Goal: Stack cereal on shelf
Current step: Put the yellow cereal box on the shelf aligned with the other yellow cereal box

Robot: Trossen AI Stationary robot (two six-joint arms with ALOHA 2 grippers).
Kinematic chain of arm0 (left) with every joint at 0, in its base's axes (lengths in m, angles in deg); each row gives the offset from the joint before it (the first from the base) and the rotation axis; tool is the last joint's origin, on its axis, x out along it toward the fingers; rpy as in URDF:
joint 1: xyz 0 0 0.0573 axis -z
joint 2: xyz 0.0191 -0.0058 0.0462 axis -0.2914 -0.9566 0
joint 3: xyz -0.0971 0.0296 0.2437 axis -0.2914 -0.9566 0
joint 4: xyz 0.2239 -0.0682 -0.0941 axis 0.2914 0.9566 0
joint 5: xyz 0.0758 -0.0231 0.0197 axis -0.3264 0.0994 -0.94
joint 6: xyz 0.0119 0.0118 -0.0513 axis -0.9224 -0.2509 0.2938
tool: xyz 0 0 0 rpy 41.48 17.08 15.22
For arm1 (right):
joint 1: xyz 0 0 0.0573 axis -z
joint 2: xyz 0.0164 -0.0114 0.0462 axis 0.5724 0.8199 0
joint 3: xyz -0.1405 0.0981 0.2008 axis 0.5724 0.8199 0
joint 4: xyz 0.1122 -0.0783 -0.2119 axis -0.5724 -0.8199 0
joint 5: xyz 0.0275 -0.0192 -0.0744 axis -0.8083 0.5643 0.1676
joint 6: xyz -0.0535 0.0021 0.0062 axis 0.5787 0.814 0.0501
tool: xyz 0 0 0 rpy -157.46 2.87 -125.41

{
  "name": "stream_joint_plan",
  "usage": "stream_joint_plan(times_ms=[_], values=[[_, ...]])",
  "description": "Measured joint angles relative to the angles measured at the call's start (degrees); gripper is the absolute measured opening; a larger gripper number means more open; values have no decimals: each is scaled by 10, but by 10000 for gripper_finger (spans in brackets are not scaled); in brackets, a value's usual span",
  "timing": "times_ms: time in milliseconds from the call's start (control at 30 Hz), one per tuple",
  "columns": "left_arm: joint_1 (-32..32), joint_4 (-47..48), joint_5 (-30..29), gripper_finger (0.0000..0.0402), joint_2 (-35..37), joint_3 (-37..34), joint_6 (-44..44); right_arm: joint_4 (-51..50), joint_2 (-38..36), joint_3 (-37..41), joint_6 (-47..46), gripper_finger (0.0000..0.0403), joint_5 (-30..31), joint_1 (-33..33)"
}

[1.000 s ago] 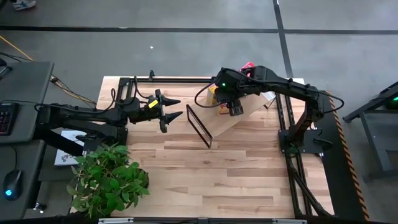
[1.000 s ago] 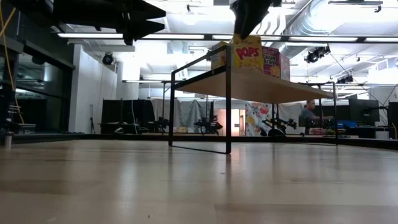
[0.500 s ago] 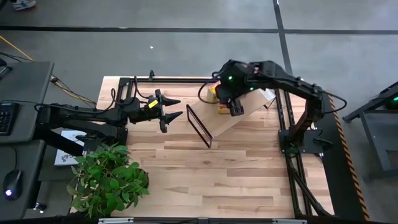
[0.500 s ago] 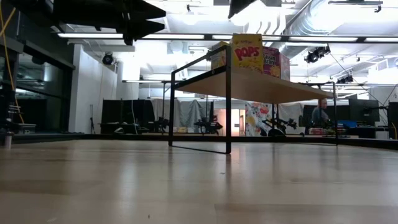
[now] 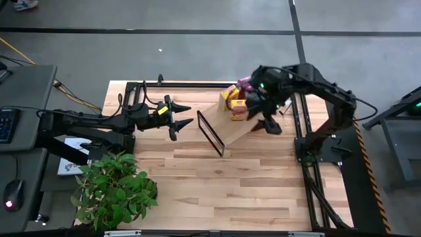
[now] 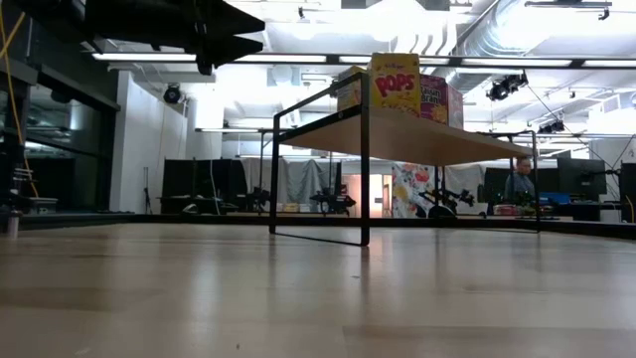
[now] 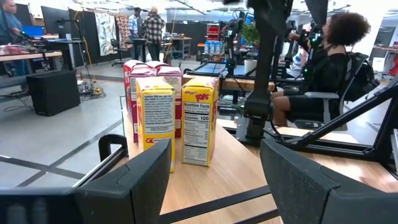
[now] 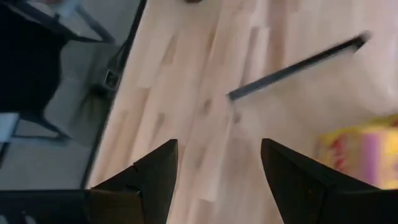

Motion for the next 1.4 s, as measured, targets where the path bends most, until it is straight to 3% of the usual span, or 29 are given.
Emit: stream_joint_plan(times_ms=[167, 333, 533, 733, 867, 1033, 1200, 1300, 1400], values=[[0, 0, 0, 237, 0, 0, 0, 52, -103, 187, -32, 223, 25, -26], [0, 1, 0, 237, 0, 0, 0, 205, -251, 419, -118, 223, 105, -28], [0, -3, 0, 237, 0, 0, 0, 571, -407, 652, -290, 223, 234, -26], [0, -2, 0, 237, 0, 0, 0, 814, -476, 841, -361, 223, 248, -26], [0, -2, 0, 237, 0, 0, 0, 877, -479, 916, -382, 223, 198, -26], [0, -2, 0, 237, 0, 0, -1, 897, -469, 938, -359, 223, 176, -27], [0, -2, -1, 237, 0, 0, -1, 926, -471, 938, -299, 210, 223, -27], [0, -2, -1, 237, 0, 0, -1, 919, -470, 938, -278, 164, 266, -27], [0, -2, -3, 237, 0, 0, -1, 922, -464, 938, -267, 73, 286, -27]])
